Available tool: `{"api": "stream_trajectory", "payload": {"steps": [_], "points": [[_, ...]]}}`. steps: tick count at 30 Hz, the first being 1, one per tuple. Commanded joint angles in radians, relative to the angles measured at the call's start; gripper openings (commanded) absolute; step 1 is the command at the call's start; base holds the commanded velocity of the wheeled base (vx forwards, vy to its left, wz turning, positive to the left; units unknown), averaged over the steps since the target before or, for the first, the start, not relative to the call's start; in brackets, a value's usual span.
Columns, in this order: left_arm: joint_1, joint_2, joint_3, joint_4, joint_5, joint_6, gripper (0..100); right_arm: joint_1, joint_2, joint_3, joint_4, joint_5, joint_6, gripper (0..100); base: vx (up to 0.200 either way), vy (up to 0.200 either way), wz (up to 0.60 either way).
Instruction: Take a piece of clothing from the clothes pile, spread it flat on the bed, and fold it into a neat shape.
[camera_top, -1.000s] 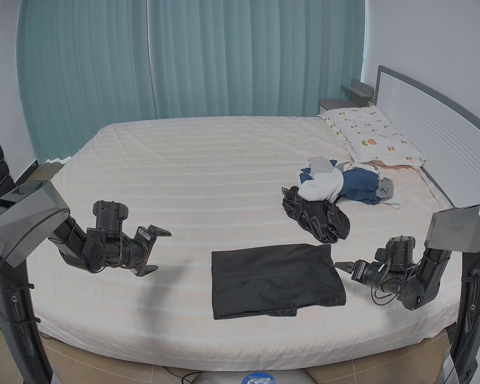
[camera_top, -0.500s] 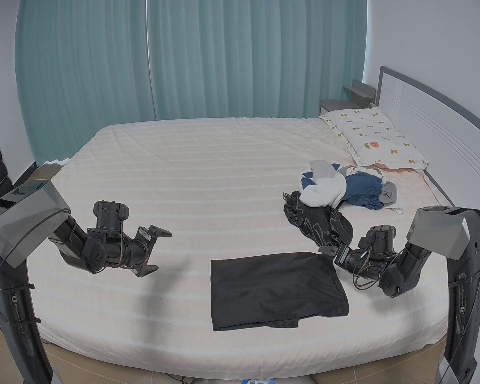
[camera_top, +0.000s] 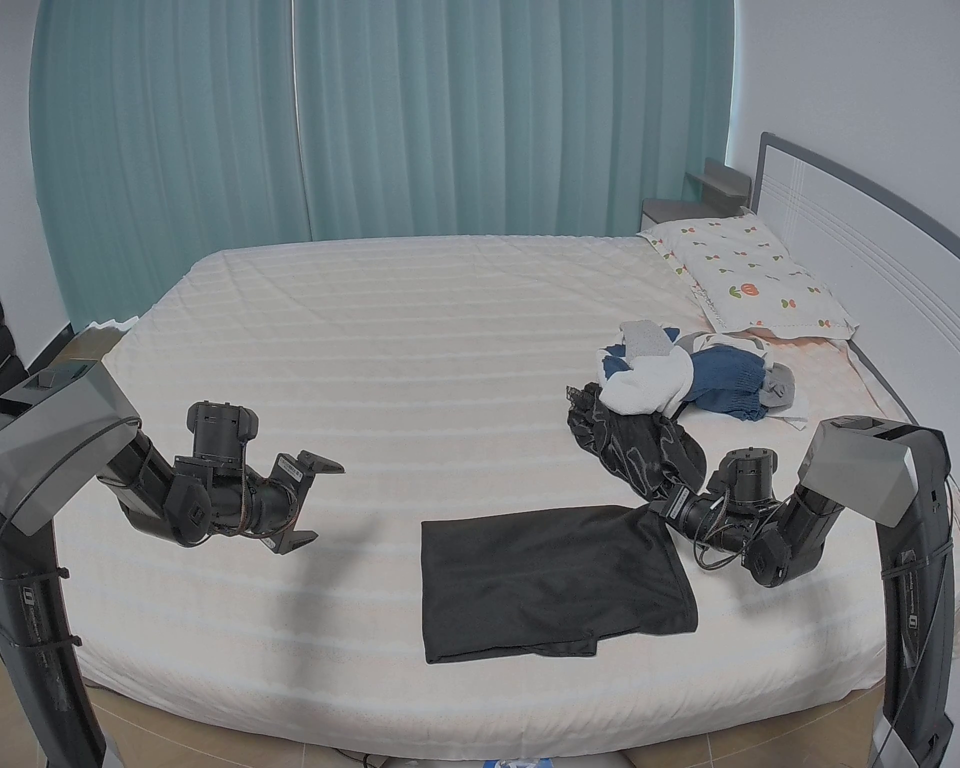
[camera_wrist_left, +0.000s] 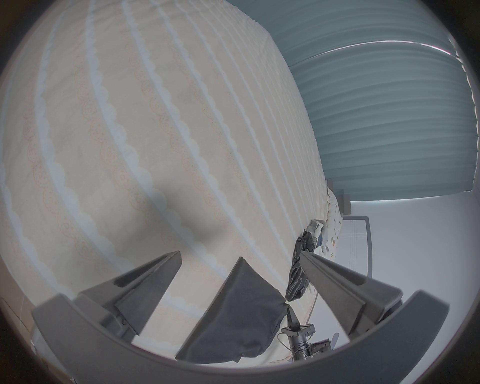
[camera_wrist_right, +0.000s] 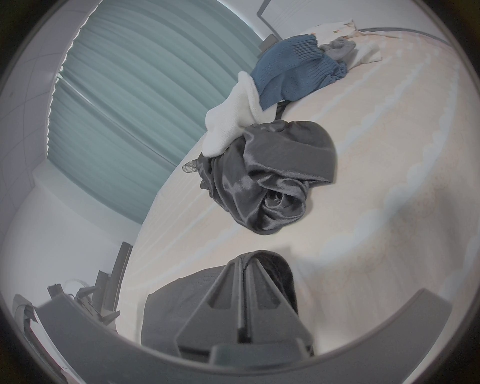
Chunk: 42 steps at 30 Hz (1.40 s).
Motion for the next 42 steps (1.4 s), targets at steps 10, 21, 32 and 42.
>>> {"api": "stream_trajectory", "payload": {"steps": [10, 21, 32, 42], "points": [[0.0, 0.001, 0.0, 0.0, 0.0, -0.001, 100, -0.016, 0.006, 0.001, -0.008, -0.003, 0.033, 0, 0.0, 0.0, 0.0], [0.0, 0.001, 0.0, 0.0, 0.0, -0.001, 100, -0.034, 0.009, 0.006, -0.007, -0.004, 0.033, 100, 0.0, 0.0, 0.0], [0.0, 0.001, 0.0, 0.0, 0.0, -0.001, 100, -0.04, -0.147, 0.232, -0.03, 0.025, -0.026, 100, 0.0, 0.0, 0.0], [0.0, 0.001, 0.0, 0.0, 0.0, -0.001, 100, -0.017, -0.161, 0.558, -0.237, 0.127, -0.174, 100, 0.0, 0.0, 0.0]]}}
